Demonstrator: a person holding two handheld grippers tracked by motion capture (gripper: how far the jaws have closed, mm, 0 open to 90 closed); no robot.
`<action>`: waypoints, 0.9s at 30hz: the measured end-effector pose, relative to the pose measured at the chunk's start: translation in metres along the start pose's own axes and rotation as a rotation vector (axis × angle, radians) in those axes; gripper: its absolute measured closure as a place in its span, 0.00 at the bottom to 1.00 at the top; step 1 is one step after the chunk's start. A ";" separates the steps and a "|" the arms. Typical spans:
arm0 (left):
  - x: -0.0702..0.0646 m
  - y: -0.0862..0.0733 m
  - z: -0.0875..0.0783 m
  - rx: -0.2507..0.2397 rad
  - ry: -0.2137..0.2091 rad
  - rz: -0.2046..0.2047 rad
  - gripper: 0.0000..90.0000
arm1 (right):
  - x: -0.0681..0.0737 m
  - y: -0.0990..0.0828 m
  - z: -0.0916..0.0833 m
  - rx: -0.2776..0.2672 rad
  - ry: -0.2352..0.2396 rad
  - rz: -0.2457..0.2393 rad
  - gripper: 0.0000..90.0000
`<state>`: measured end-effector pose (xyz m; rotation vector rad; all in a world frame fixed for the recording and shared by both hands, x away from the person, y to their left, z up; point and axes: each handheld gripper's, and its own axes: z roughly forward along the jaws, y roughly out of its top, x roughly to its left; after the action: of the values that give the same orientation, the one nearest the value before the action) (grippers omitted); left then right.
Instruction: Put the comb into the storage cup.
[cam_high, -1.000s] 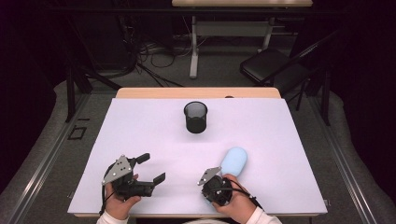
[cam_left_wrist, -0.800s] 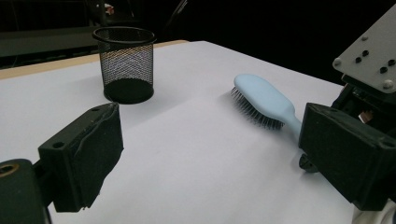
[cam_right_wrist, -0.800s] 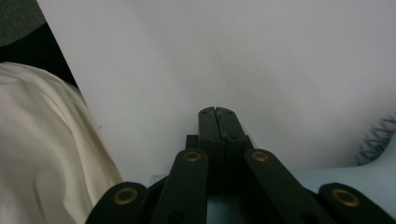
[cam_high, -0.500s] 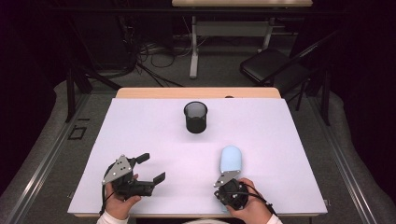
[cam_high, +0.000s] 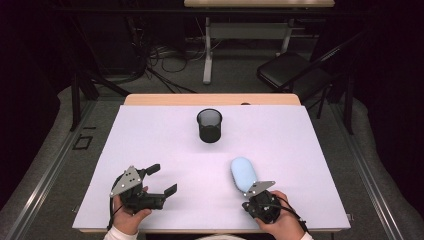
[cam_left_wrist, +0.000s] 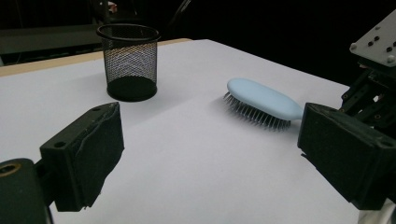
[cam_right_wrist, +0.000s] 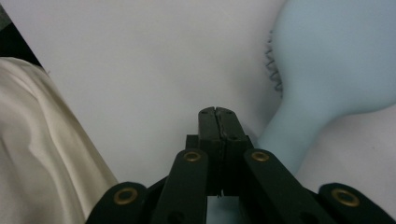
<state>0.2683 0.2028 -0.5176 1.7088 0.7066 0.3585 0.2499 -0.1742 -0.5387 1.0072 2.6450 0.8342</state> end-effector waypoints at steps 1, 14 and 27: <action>0.000 0.000 0.000 0.001 0.000 0.000 0.08 | -0.004 -0.001 -0.002 -0.003 -0.005 0.013 1.00; 0.000 0.000 0.000 0.000 -0.002 0.000 0.08 | -0.021 -0.011 -0.011 -0.016 -0.025 0.067 1.00; 0.000 0.000 0.000 0.000 -0.005 0.002 0.08 | -0.022 -0.013 -0.011 -0.008 -0.021 0.077 1.00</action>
<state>0.2682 0.2023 -0.5174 1.7100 0.7012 0.3563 0.2552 -0.2017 -0.5377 1.1156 2.5975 0.8446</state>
